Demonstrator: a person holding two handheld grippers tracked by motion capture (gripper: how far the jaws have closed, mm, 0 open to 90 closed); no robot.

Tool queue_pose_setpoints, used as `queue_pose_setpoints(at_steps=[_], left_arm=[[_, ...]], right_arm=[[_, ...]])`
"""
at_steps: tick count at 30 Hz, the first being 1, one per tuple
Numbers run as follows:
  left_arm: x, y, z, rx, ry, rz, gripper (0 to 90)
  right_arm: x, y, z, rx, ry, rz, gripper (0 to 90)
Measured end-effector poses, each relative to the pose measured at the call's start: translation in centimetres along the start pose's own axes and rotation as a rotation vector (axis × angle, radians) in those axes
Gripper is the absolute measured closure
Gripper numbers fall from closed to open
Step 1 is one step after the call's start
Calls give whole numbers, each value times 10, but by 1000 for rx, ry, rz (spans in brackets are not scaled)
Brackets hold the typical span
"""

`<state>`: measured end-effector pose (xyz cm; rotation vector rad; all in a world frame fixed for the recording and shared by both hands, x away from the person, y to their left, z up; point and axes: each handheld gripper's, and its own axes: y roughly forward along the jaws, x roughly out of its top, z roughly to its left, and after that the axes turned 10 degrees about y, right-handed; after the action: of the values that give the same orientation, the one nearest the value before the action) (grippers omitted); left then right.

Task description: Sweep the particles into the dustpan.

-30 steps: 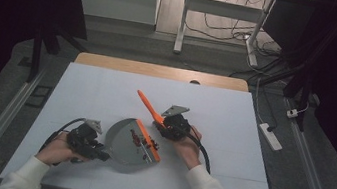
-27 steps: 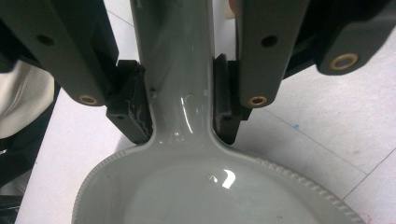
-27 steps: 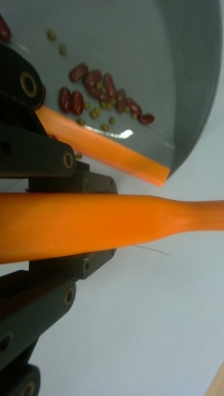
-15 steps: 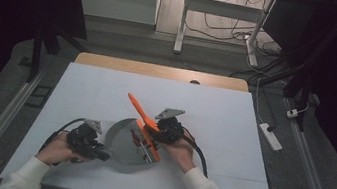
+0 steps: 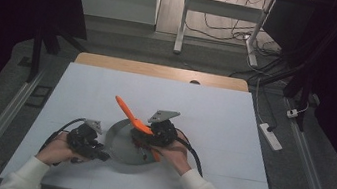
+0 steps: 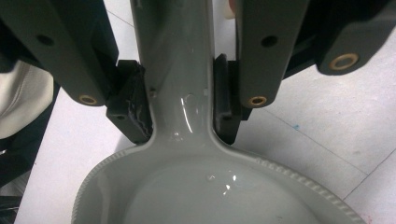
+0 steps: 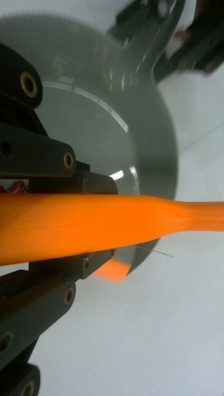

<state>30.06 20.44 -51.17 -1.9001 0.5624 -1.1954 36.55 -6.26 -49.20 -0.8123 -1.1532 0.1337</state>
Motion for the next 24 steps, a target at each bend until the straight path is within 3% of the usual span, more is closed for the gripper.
queue_pose_setpoints(at_steps=[5, 11, 18, 24], left_arm=[[0, 0, 0, 0, 0, 0, 615], [0, 0, 0, 1, -4, -4, 615], [0, 1, 0, 0, -6, -5, 615], [0, 1, 0, 0, -6, -5, 615]], right_arm=[[5, -12, -2, -50, -8, -38, 698], [3, -26, -21, -147, 32, -56, 698], [-14, -29, -42, -237, 92, -13, 697], [-22, -26, -43, -240, 93, 14, 697]])
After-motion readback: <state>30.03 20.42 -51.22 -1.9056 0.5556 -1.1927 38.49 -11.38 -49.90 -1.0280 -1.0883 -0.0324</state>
